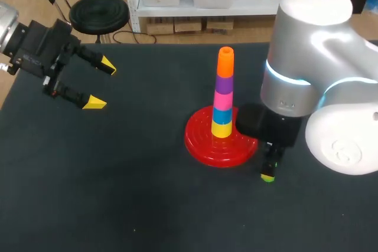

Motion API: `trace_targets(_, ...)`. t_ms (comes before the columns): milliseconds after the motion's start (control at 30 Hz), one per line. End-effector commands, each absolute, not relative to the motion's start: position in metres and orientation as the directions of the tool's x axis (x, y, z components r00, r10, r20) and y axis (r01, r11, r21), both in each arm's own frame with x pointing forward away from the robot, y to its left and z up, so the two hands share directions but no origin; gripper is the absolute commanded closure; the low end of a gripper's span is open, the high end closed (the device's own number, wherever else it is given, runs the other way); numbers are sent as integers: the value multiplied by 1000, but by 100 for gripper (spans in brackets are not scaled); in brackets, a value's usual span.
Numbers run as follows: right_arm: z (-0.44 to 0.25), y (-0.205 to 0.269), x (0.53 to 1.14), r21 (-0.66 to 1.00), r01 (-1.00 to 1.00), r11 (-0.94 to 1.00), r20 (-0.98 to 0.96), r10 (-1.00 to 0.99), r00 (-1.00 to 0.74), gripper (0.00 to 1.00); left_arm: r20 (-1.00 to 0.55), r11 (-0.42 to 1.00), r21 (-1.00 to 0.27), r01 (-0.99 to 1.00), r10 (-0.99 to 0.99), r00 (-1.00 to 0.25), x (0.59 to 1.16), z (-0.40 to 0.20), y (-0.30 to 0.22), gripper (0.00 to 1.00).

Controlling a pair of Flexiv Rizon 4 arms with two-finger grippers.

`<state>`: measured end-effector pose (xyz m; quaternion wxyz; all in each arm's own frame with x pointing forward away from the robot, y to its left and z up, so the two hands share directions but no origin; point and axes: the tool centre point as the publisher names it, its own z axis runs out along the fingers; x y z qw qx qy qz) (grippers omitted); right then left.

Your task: Pick up and stack the cylinders on the red base in this order: pink,purple,orange,green

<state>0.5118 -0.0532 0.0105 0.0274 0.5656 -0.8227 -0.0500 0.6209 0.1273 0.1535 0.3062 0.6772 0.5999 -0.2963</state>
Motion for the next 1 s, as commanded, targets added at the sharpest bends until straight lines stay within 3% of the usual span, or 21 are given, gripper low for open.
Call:
trace_targets(33, 11, -53, 513, 117, -928, 355, -7, -934, -358, 100, -770, -91, 64, 994, 629, 107, 620, 153, 128, 0)
trace_targets(567, 19, -52, 518, 106, -931, 349, 25, -937, -349, 100, -770, -91, 64, 994, 629, 107, 620, 153, 128, 0)
trace_targets(1000, 104, -50, 546, -65, -938, 341, 73, -936, -346, 100, -770, -91, 64, 994, 629, 107, 620, 153, 128, 0)
